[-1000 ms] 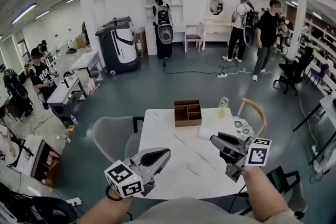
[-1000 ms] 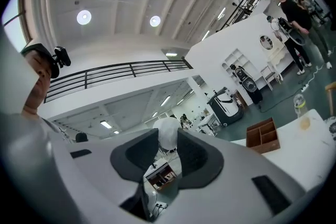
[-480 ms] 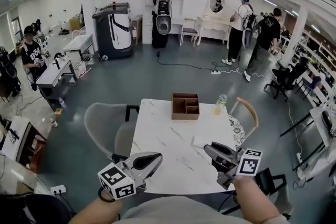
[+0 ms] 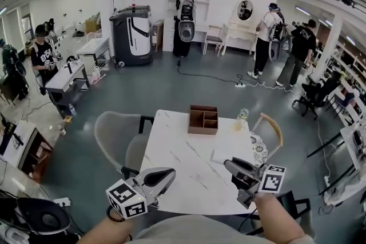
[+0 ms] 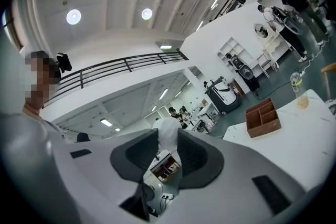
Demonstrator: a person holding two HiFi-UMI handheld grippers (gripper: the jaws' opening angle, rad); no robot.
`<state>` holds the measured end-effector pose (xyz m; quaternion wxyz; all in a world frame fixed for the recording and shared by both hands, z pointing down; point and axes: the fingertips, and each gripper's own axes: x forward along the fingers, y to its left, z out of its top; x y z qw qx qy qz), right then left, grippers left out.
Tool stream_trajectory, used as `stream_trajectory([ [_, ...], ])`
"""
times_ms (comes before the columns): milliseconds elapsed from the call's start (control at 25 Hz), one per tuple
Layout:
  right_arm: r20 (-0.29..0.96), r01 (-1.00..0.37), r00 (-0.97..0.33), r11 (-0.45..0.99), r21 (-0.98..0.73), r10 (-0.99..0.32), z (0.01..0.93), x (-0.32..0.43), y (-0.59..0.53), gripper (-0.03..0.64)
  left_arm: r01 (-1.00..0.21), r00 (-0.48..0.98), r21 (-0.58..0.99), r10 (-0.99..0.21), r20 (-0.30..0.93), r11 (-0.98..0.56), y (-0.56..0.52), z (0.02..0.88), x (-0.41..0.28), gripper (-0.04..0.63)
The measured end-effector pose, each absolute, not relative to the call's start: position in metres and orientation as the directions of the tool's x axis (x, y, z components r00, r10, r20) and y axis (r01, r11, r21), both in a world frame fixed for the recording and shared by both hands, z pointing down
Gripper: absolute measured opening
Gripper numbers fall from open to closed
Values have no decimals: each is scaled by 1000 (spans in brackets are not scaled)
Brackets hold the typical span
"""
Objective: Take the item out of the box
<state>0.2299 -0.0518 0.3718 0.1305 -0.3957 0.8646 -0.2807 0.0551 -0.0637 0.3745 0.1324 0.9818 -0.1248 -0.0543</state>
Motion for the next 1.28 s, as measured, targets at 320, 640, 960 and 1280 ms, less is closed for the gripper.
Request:
stream_trajectory([
  [320, -13, -618, -652, 541, -571, -758, 371, 230, -53, 110, -243, 959, 263, -272, -79, -933, -68, 372, 53, 3],
  [640, -12, -624, -654, 548, -557, -756, 372, 226, -57, 110, -246, 958, 264, -275, -79, -933, -72, 375, 49, 3],
  [960, -6, -629, -655, 550, -550, -756, 370, 227, -58, 110, -244, 959, 265, -273, -80, -933, -73, 373, 52, 3],
  [1280, -8, -631, -654, 551, -546, -757, 368, 230, -59, 110, -243, 960, 262, -271, -76, -934, -76, 371, 55, 3],
])
